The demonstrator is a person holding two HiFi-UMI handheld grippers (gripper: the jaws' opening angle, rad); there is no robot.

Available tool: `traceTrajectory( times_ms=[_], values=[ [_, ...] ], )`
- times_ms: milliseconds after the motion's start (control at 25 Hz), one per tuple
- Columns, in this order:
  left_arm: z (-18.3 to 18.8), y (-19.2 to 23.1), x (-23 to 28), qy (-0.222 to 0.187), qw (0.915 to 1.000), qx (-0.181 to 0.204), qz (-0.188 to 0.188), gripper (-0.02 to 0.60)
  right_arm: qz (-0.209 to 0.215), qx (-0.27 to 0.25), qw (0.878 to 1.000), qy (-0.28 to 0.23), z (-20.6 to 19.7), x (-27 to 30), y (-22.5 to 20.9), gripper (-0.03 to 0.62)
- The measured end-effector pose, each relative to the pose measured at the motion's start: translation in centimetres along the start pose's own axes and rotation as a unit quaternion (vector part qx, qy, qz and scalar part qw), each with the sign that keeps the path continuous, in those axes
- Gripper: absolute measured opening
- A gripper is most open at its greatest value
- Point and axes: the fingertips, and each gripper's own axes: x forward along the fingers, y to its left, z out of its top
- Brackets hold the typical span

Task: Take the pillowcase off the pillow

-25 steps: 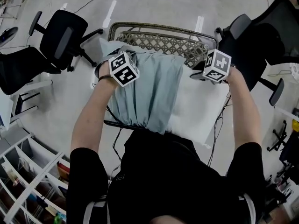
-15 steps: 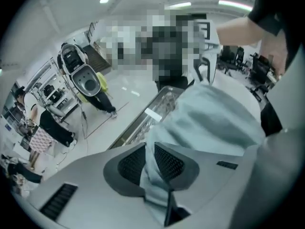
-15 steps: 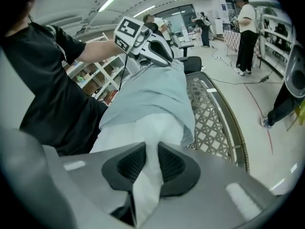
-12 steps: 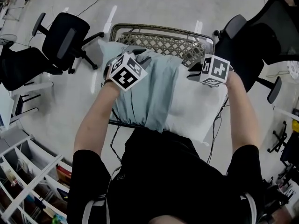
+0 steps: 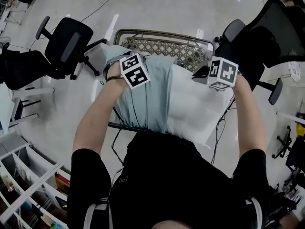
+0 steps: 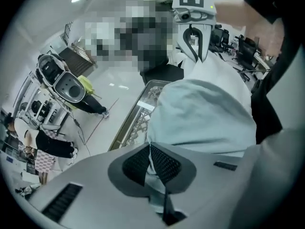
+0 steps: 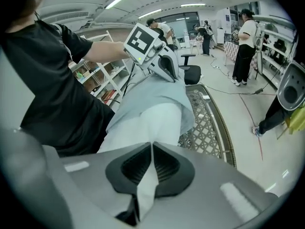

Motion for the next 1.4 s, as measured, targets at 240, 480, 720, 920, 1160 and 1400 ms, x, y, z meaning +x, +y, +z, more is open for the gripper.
traceTrajectory(
  times_ms=[240,480,720,920,1160,1400],
  values=[
    [-5.3,1.5,-1.1,0.010,0.9993,-0.033,0.015,0.009,0.005,0.033,0.999,-0.012,-0.3,1.2,-0.1,0.012],
    [-5.5,1.3,1.7,-0.008,0.9967,-0.078,0.021,0.009,-0.039,0.052,0.998,0.019,-2.0,3.8,-3.8,0.135],
    [-5.0,2.1,4.6,-0.035,0.9914,-0.121,0.035,0.012,-0.135,0.055,0.989,0.038,-0.7,6.0,-5.6,0.253],
    [-3.6,0.2,2.2,-0.098,0.9855,-0.134,0.036,0.038,-0.141,0.060,0.988,0.000,-0.2,7.5,-0.9,0.253],
    [-3.4,-5.8,-0.6,-0.144,0.9764,-0.159,0.026,0.091,-0.144,0.072,0.986,-0.029,-0.7,9.4,5.0,0.265],
    [-4.6,-16.6,-2.5,-0.146,0.9707,-0.191,0.004,0.132,-0.137,0.053,0.988,-0.040,-2.0,12.7,13.3,0.285]
  ],
)
